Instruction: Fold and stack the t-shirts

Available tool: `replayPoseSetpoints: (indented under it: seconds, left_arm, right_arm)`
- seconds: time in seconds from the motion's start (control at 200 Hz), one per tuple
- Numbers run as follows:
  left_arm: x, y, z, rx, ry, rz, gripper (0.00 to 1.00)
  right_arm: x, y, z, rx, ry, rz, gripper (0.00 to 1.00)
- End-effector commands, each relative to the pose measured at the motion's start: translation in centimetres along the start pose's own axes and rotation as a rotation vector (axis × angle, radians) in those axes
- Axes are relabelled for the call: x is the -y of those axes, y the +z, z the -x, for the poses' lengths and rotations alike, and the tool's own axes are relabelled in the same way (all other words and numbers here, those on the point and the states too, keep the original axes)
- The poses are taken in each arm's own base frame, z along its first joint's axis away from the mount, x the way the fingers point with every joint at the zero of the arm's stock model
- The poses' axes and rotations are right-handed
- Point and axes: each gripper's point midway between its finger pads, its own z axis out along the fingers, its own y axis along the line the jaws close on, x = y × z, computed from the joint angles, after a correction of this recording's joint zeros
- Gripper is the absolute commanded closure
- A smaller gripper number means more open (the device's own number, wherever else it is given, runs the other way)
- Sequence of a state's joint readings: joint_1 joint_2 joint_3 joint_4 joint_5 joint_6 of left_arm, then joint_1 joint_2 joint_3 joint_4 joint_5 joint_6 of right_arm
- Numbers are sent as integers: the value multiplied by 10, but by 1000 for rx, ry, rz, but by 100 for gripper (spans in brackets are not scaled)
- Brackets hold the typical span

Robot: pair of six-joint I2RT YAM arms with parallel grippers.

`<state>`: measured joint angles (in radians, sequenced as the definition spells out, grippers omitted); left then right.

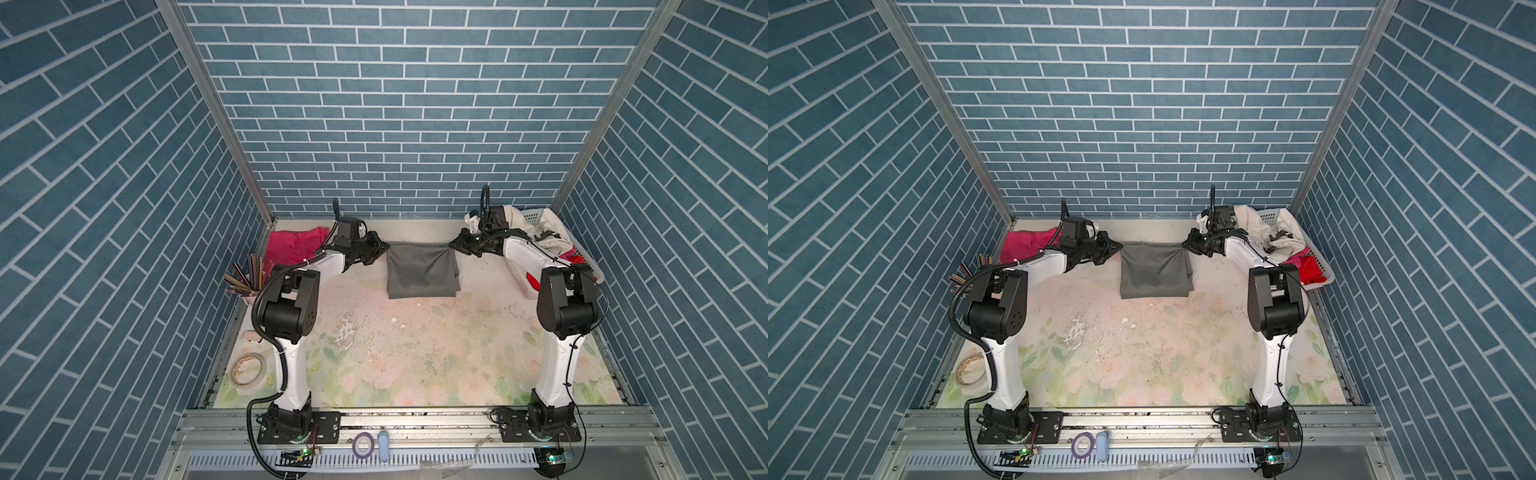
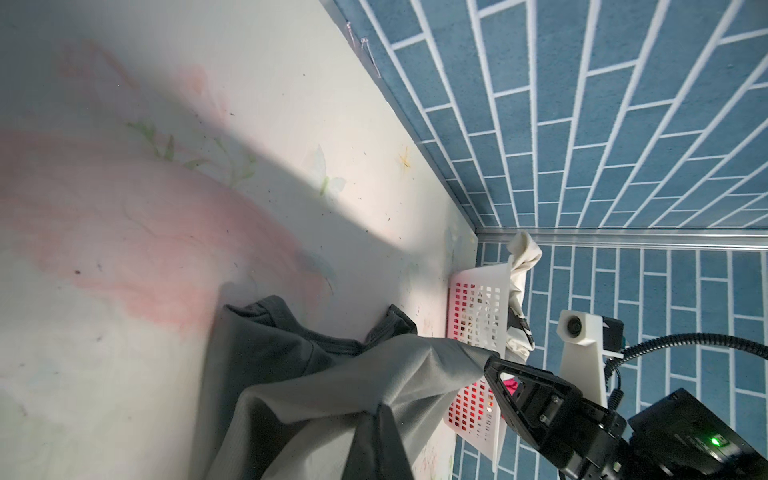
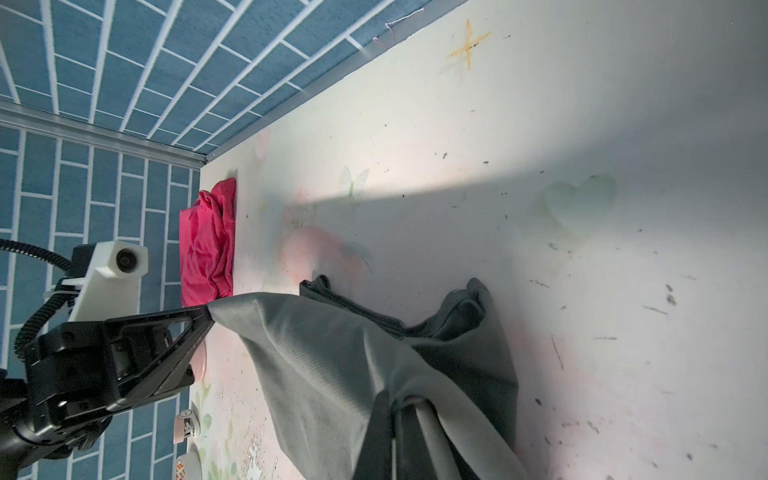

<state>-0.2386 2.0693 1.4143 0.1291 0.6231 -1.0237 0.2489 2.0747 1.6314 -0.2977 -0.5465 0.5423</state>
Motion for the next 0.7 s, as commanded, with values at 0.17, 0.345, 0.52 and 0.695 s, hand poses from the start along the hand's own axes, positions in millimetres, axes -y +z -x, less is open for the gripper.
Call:
replayPoseSetpoints:
  seconds: [0.17, 0.345, 0.52, 0.695]
  left_arm:
    - [-4, 24, 27, 4, -21, -24, 87]
    - [11, 16, 32, -17, -2, 11, 38]
    - [49, -39, 50, 99, 103, 79, 14]
    - [96, -83, 15, 133, 150, -112, 14]
  right_arm:
    - [9, 24, 23, -10, 39, 63, 65]
    - [-20, -1, 44, 25, 35, 132, 35]
    - [-73, -67, 49, 111, -45, 184, 23]
    - [-91, -96, 4, 118, -59, 191, 13]
